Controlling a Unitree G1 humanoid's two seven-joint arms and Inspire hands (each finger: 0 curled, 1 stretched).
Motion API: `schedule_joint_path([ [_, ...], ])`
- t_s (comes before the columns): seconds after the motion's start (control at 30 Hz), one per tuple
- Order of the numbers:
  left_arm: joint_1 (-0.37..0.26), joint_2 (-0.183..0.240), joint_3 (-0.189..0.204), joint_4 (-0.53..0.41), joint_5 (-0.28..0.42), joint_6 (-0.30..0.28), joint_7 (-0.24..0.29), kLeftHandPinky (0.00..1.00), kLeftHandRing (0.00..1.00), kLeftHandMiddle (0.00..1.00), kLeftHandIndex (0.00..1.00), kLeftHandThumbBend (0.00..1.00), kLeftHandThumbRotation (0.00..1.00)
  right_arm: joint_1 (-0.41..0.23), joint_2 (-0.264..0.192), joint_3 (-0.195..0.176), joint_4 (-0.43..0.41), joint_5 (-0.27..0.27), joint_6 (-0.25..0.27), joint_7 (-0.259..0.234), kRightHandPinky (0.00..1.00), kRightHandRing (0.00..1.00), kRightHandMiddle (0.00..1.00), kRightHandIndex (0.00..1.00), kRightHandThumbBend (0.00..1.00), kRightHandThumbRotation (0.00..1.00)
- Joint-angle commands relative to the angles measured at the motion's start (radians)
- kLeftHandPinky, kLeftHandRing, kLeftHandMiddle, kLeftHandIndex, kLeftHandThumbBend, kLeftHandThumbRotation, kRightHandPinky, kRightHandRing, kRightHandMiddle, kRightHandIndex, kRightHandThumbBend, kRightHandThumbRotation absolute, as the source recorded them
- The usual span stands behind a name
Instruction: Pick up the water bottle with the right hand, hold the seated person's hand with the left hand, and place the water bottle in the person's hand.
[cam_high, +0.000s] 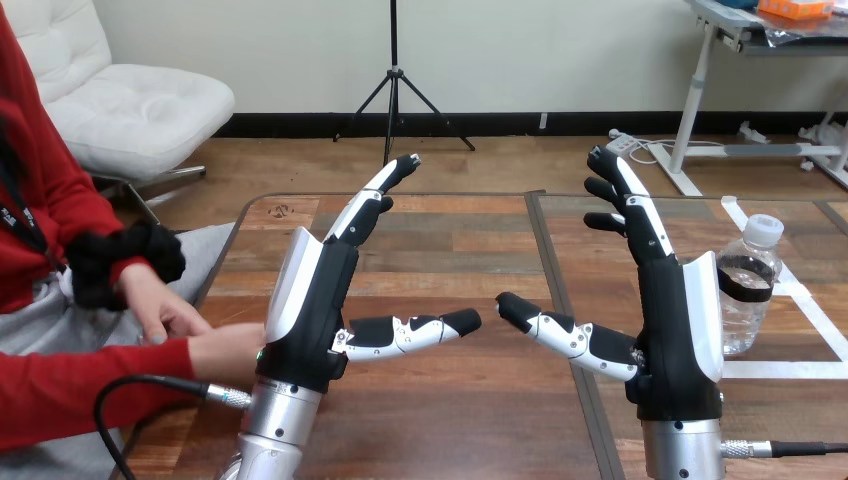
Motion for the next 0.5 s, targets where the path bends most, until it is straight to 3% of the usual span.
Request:
schedule_joint_path([
  [0.0,-0.037,0.006,0.018,-0.018,-0.016,-0.012,0.000,0.84,0.91,0.90,0.90,1.00,0.24,-0.038,0.002,-0.009,-0.025,0.005,-0.013,-0.009,0.72,0.85,0.90,0.90,1.00,0.45],
  [0.33,-0.044,-0.001,0.019,0.000,-0.050,-0.029,-0.022,0.84,0.91,0.90,0.90,1.00,0.54,-0.037,-0.001,-0.009,-0.026,0.014,-0.016,-0.001,0.72,0.85,0.90,0.90,1.00,0.44],
  [0.47,-0.045,0.000,0.017,0.001,-0.054,-0.030,-0.028,0.83,0.91,0.90,0.90,1.00,0.71,-0.035,-0.001,-0.010,-0.026,0.013,-0.014,-0.001,0.72,0.85,0.90,0.90,1.00,0.45],
])
